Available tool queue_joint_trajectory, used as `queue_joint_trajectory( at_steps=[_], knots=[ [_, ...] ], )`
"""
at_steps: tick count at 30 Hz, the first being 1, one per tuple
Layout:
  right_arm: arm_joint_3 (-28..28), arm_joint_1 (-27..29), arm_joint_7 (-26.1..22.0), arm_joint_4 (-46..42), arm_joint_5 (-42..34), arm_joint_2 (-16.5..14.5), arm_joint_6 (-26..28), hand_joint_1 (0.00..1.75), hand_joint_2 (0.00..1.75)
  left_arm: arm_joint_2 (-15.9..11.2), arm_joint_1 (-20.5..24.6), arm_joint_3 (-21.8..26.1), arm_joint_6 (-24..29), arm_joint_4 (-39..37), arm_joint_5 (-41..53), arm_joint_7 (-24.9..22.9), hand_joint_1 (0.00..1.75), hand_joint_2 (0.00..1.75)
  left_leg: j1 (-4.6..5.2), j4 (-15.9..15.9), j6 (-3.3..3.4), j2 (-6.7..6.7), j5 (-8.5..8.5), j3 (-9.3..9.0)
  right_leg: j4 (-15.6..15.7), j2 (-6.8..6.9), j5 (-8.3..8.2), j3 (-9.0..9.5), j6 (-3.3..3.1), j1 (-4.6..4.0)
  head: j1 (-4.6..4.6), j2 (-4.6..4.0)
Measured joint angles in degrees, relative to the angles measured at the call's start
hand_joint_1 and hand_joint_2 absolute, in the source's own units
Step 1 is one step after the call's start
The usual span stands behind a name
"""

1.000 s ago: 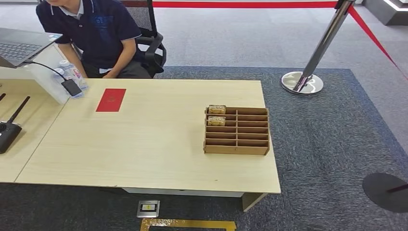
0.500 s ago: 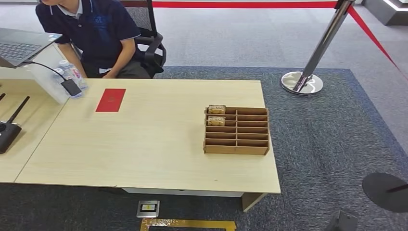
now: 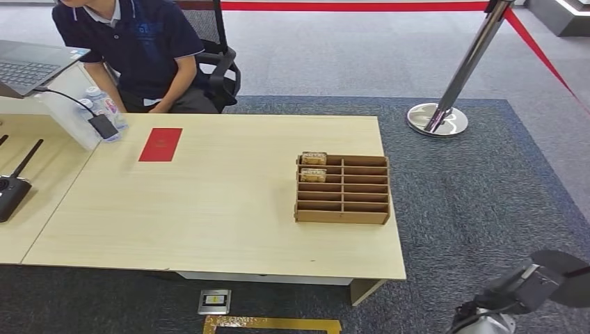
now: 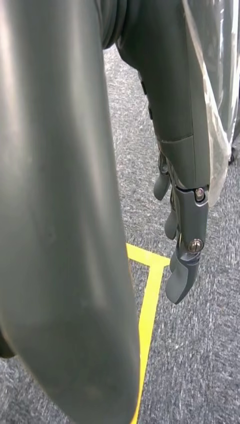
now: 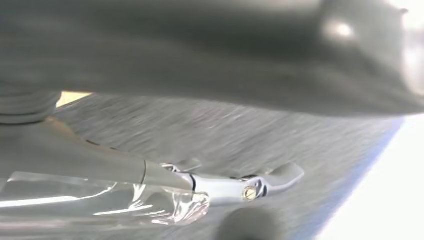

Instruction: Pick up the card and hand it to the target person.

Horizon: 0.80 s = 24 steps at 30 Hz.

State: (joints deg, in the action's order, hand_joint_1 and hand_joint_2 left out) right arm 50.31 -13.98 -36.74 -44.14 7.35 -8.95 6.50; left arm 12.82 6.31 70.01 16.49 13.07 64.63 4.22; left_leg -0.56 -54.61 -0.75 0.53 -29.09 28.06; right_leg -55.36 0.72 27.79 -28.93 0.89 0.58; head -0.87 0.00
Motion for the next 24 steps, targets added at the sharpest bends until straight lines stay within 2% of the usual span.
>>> queue_joint_trajectory(
  at_steps=[3, 7, 11, 16, 20, 24],
  knots=[
    [-7.85, 2.55, 3.19, -11.93, -2.16, -2.76, 0.14, 0.00, 0.00, 0.03, 0.02, 0.05, 0.21, -0.01, -0.15, 0.16, 0.00, 0.00, 0.00, 0.00, 0.00, 0.01, 0.00, 0.00, 0.00, 0.00, 0.00, -0.02, 0.00, 0.00, 0.00, 0.00],
    [-16.22, 6.18, 4.07, -23.93, -1.28, -4.75, -0.60, 0.00, 0.00, 0.03, 0.00, 0.09, 0.23, -0.02, 0.10, 0.34, 0.00, 0.00, 0.00, 0.00, 0.00, -0.01, 0.00, 0.06, -0.01, 0.00, 0.00, -0.03, 0.00, -0.01, 0.01, 0.00],
    [-26.58, 9.60, 8.67, -35.60, 2.25, -5.21, 1.59, 0.00, 0.00, 0.03, 0.02, 0.09, 0.23, -0.02, -0.09, 0.55, 0.00, 0.00, 0.00, 0.00, 0.00, 0.01, 0.00, 0.07, -0.01, 0.00, 0.00, -0.07, 0.00, -0.01, 0.02, 0.00],
    [-37.07, 10.20, 13.73, -43.30, 10.71, -4.23, 4.35, 0.00, 0.00, 0.02, -0.01, 0.06, 0.05, -0.02, 0.88, 0.67, 0.00, 0.00, 0.00, 0.00, 0.00, 0.01, 0.00, 0.08, -0.01, 0.00, 0.00, -0.06, 0.00, -0.01, 0.02, 0.00],
    [-44.28, 8.95, 15.69, -45.25, 21.12, -2.75, 7.73, 0.00, 1.75, -0.11, 0.00, -0.15, -0.63, -0.02, 2.38, 0.91, 0.00, 0.00, 0.00, 0.00, 0.00, 0.01, 0.01, 0.07, -0.02, 0.00, 0.00, -0.06, 0.00, -0.01, 0.00, 0.00],
    [-50.18, 7.00, 15.39, -44.85, 30.83, -1.43, 14.50, 0.00, 1.75, -0.30, 0.04, -0.28, -0.81, -0.02, 2.81, 0.84, 0.00, 0.00, 0.00, 0.00, -0.01, 0.01, 0.01, 0.08, -0.02, 0.00, 0.00, -0.06, 0.00, -0.01, 0.00, 0.00]
  ],
)
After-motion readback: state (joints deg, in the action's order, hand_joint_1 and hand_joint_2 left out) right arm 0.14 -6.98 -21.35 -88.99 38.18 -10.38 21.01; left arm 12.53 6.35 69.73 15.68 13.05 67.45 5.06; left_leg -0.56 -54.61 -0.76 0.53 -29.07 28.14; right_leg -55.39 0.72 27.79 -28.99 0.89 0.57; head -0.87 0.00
